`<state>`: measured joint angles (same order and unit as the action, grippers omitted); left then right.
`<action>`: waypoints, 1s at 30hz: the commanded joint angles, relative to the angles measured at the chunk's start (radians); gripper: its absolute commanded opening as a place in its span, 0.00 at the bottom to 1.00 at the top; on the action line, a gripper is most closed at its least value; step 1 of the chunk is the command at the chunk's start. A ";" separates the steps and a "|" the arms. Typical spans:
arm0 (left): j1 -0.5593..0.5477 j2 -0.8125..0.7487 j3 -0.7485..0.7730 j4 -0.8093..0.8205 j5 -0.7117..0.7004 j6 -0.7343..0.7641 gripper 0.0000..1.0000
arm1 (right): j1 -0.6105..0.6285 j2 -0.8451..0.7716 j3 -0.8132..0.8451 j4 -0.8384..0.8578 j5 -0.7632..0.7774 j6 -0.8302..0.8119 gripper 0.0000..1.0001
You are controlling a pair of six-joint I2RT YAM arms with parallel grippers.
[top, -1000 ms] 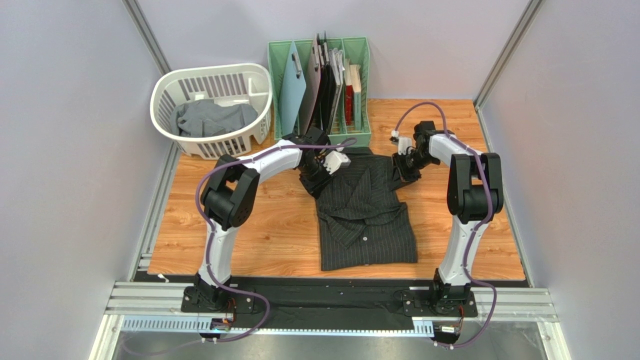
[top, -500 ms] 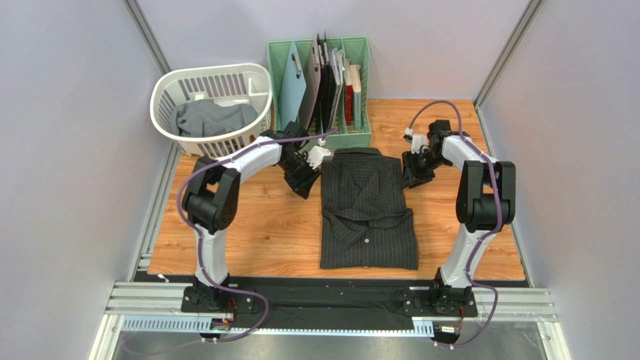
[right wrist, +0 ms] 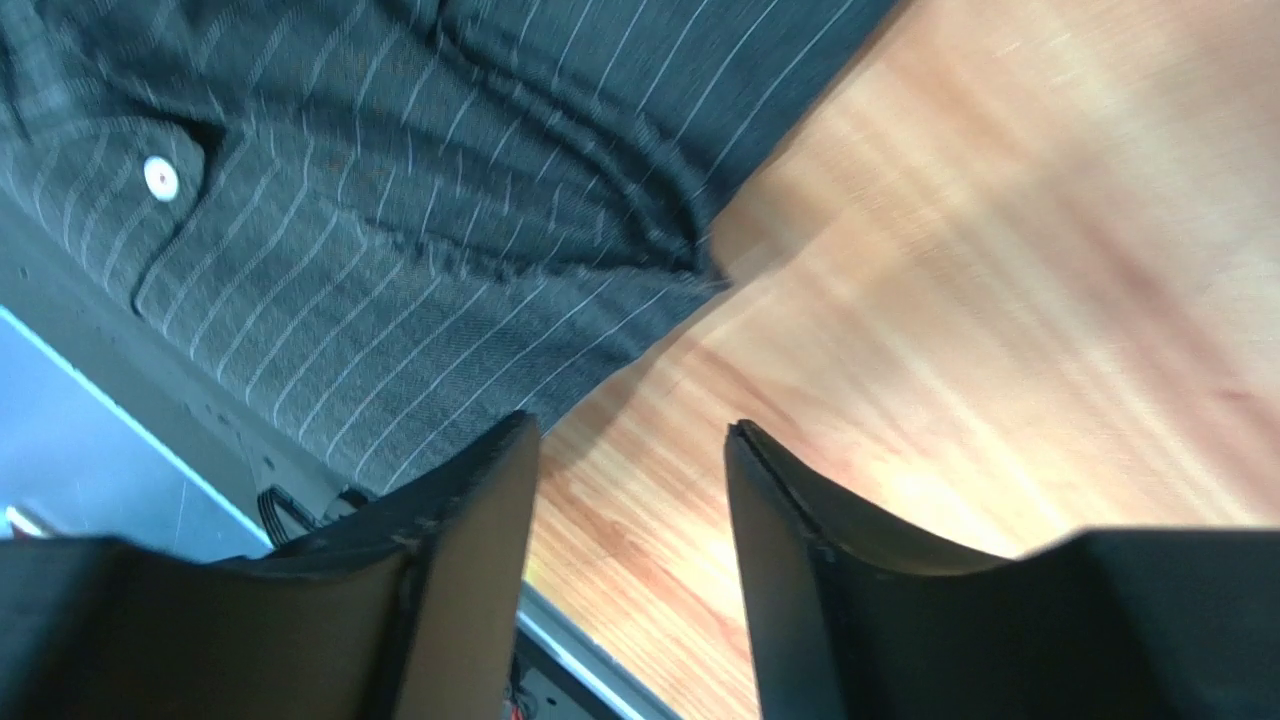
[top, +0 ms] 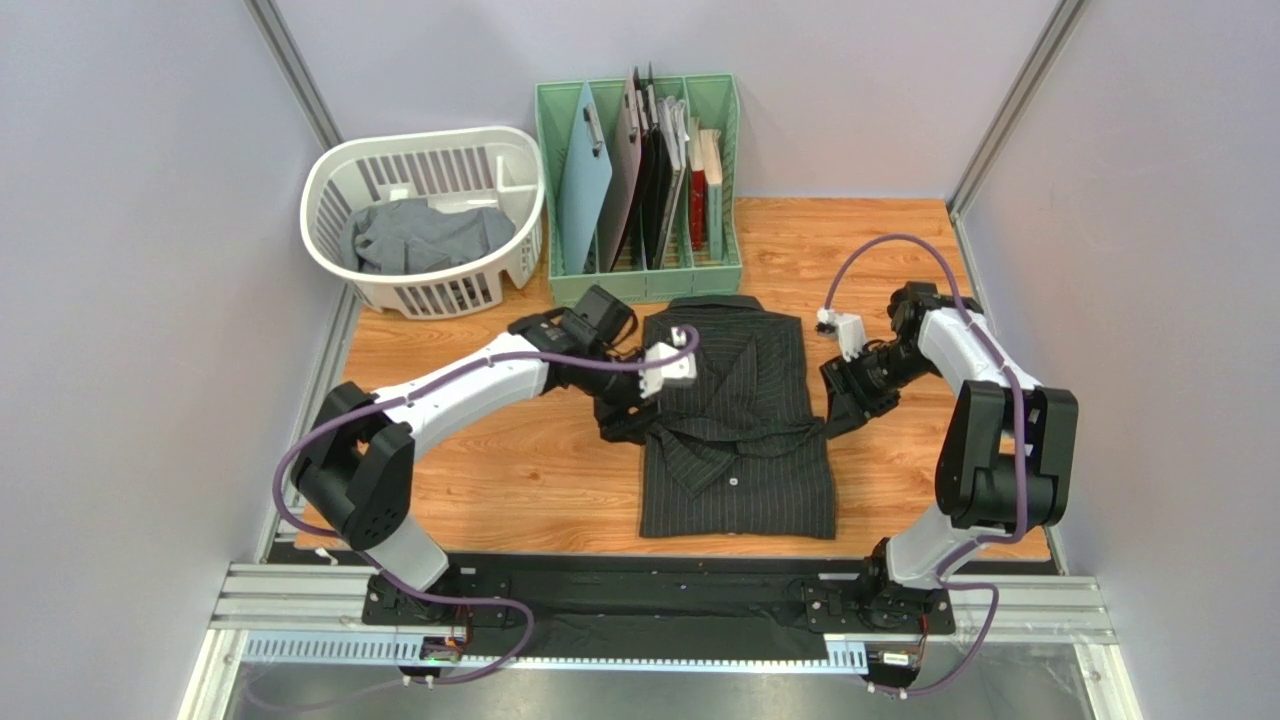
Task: Fold and stack the long sleeve shirts
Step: Fold the shirt
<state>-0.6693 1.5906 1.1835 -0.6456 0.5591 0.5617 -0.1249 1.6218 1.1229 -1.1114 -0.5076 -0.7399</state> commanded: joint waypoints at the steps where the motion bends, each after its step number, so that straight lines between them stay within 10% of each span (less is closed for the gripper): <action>1: -0.073 0.043 0.016 0.090 -0.073 0.047 0.65 | 0.008 0.016 -0.028 0.043 0.007 -0.049 0.50; 16: -0.165 0.272 0.214 0.222 -0.303 -0.172 0.55 | 0.096 0.076 -0.035 0.232 0.012 0.164 0.37; 30: -0.006 0.178 0.199 0.023 -0.033 -0.202 0.67 | 0.120 0.059 0.078 0.237 -0.074 0.249 0.01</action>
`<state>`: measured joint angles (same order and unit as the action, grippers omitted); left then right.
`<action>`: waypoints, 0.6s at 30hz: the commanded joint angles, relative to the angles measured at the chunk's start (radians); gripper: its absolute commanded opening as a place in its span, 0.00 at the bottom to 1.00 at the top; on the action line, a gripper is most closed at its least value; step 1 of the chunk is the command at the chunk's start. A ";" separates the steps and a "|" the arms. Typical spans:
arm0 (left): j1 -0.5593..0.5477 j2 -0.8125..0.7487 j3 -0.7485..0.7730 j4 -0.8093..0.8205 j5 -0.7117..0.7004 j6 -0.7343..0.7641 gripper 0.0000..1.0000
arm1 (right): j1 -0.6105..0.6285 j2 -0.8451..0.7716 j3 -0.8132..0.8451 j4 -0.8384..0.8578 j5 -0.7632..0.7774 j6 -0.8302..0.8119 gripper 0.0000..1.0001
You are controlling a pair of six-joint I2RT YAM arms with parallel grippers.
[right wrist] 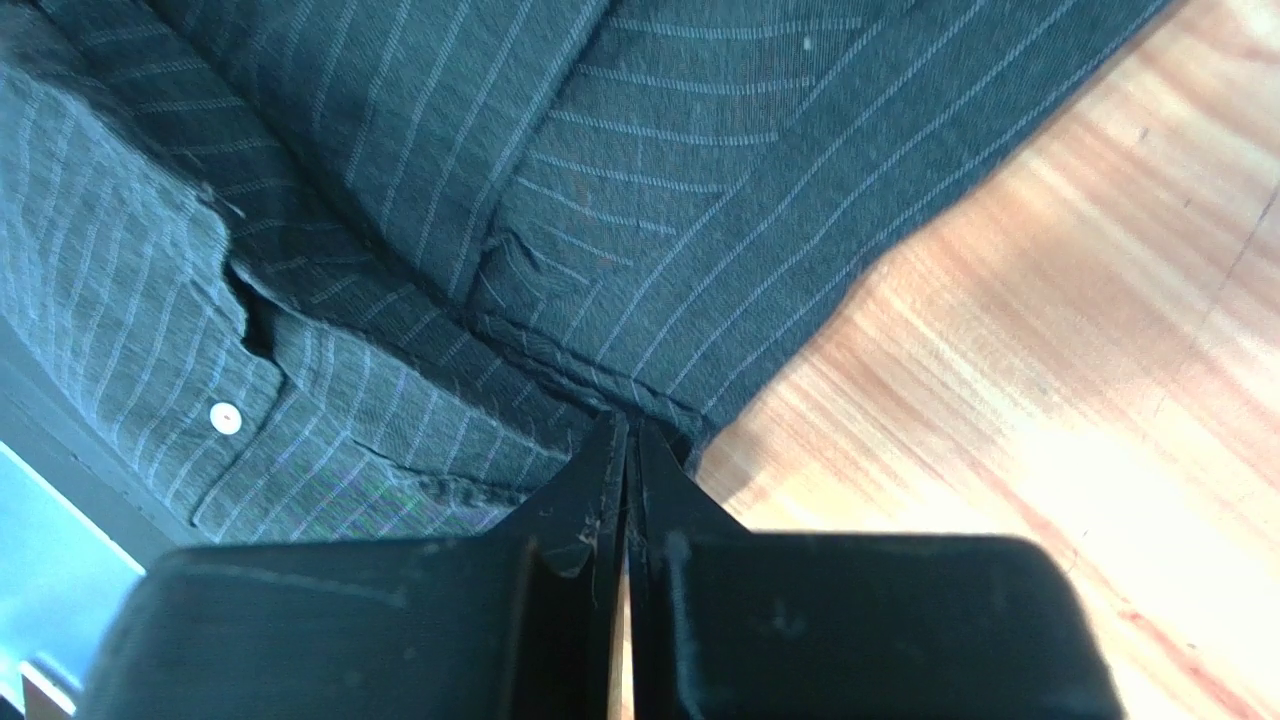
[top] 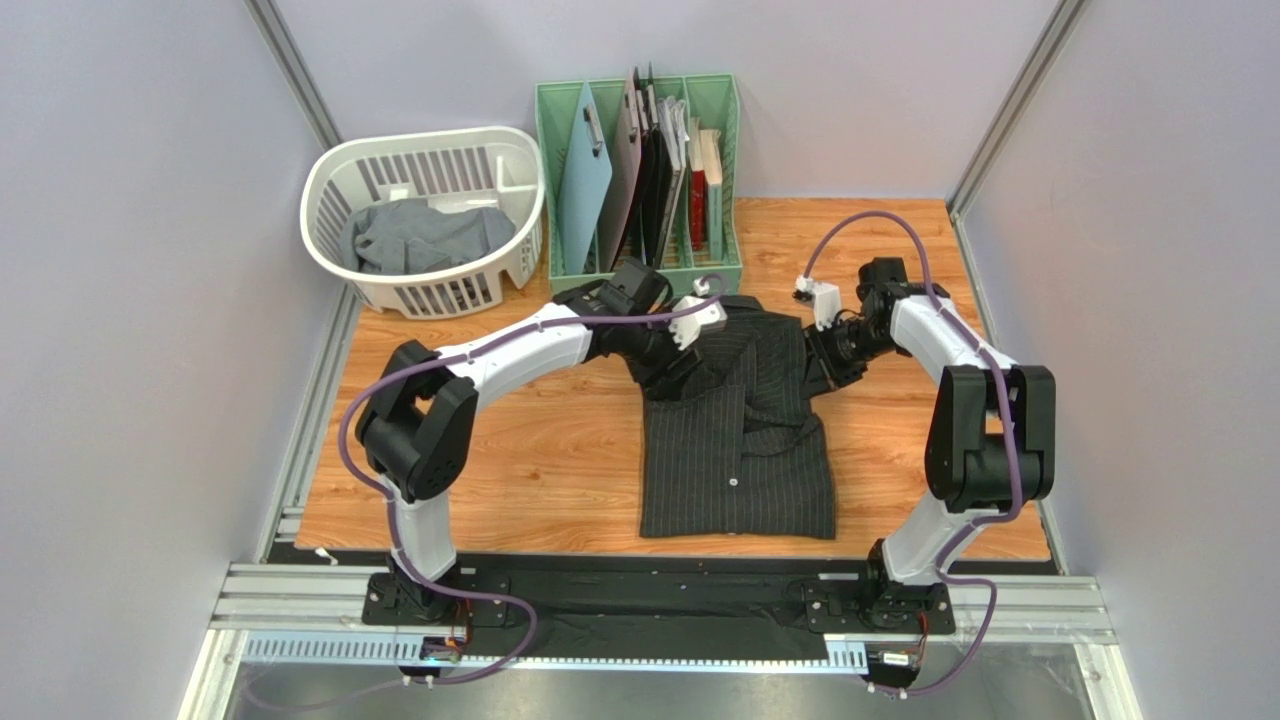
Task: Fold and stack the long sleeve shirts
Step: Fold the shirt
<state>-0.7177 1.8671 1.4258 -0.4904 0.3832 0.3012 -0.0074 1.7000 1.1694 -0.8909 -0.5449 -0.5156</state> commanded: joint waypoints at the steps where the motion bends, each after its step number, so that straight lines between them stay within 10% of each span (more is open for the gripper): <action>1: 0.044 -0.117 -0.051 -0.152 0.163 0.084 0.67 | 0.003 -0.025 0.029 0.001 -0.046 0.006 0.02; 10: 0.050 -0.207 -0.116 -0.134 0.258 0.055 0.68 | 0.067 -0.232 -0.121 -0.206 -0.152 -0.222 0.11; 18: 0.152 -0.241 -0.120 -0.123 0.286 -0.013 0.69 | 0.239 -0.269 -0.315 0.050 -0.011 -0.115 0.13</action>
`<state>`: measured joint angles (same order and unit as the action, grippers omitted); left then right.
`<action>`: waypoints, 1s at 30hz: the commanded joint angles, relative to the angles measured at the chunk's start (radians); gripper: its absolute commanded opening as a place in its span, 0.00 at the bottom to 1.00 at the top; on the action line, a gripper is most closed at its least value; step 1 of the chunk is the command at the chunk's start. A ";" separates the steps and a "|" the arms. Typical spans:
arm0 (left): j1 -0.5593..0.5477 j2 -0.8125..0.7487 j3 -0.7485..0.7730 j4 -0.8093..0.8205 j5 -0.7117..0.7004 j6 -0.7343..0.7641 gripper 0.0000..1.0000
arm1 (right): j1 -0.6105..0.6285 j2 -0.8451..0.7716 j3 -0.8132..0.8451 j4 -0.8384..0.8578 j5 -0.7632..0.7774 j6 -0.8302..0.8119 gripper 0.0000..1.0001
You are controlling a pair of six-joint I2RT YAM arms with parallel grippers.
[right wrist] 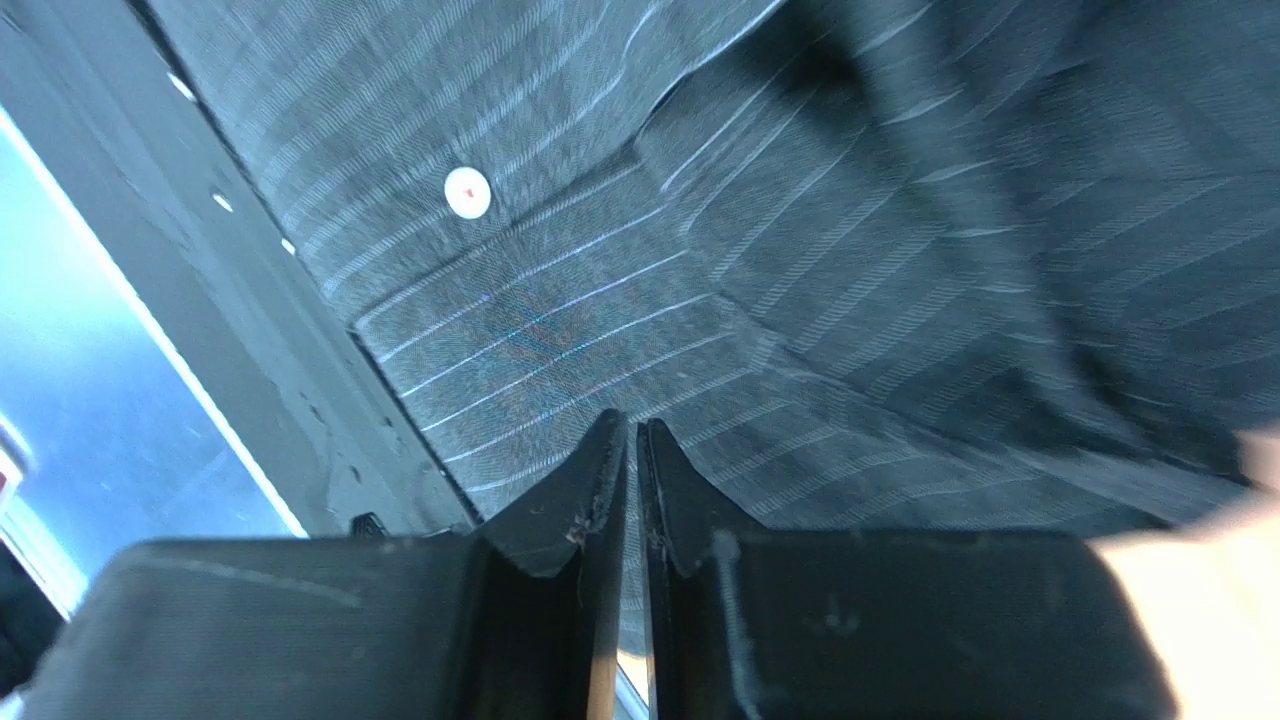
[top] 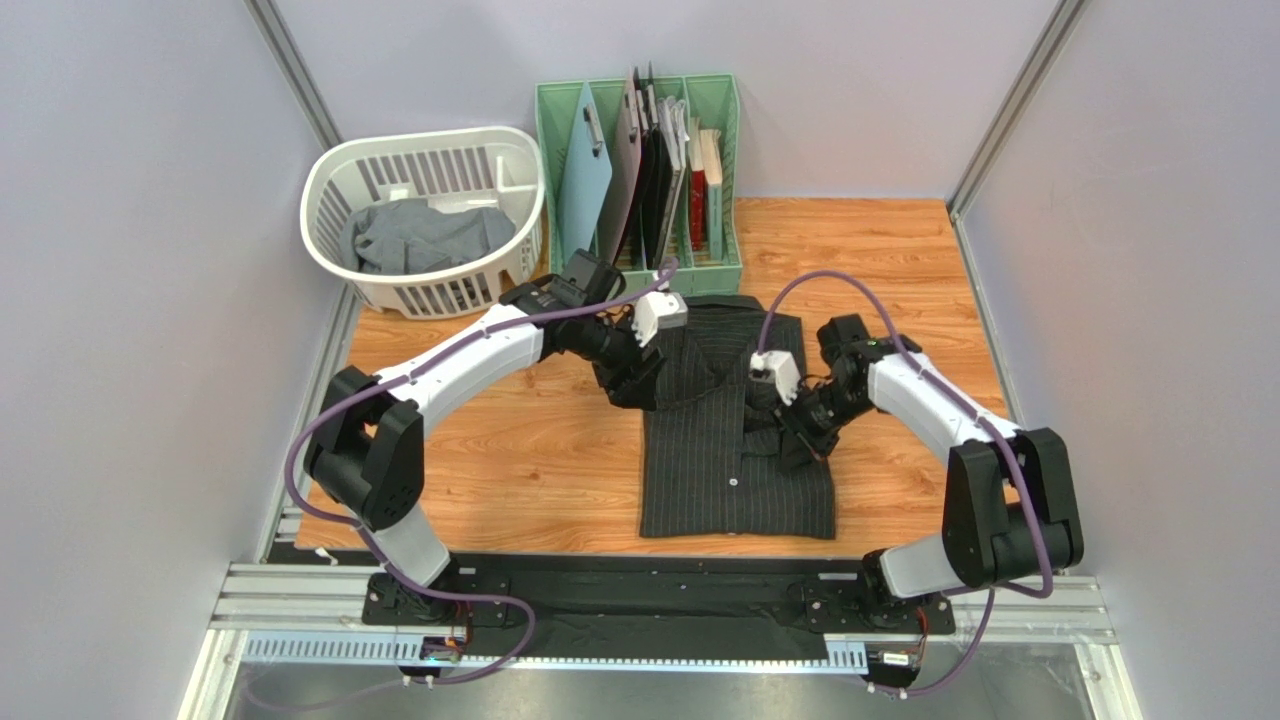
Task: Fold and stack the long sleeve shirts
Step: Fold the shirt
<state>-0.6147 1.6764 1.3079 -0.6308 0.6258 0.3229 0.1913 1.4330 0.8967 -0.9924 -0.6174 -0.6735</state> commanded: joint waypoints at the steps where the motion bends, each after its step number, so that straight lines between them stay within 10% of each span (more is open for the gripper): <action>1: 0.056 -0.055 -0.002 0.013 0.040 -0.031 0.69 | 0.051 0.007 -0.050 0.184 0.094 0.061 0.13; 16: 0.105 -0.090 -0.018 -0.024 -0.011 0.005 0.70 | 0.109 0.194 0.091 0.546 0.203 0.298 0.25; 30: 0.107 0.084 0.050 -0.020 0.005 -0.067 0.69 | 0.048 0.143 0.215 0.324 0.101 0.336 0.48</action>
<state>-0.5106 1.6936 1.3106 -0.6632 0.5934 0.3096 0.2886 1.7084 1.0641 -0.5644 -0.4500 -0.3511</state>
